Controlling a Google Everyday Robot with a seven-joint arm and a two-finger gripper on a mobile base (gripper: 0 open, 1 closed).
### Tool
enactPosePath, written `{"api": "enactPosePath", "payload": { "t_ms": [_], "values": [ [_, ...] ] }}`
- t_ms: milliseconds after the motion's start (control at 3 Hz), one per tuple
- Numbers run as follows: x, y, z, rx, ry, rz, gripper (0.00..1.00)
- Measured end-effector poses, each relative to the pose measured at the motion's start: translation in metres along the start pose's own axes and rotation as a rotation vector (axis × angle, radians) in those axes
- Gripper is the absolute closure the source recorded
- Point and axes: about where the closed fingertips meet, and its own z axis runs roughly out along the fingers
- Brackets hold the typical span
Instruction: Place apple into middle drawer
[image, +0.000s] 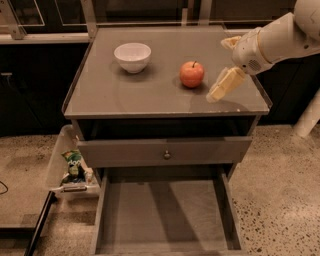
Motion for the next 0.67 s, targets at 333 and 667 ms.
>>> {"api": "enactPosePath", "payload": {
  "t_ms": [333, 667],
  "values": [
    [0.003, -0.011, 0.020, -0.042, -0.068, 0.040, 0.00],
    [0.001, -0.020, 0.038, -0.073, -0.101, 0.053, 0.00]
  ]
}}
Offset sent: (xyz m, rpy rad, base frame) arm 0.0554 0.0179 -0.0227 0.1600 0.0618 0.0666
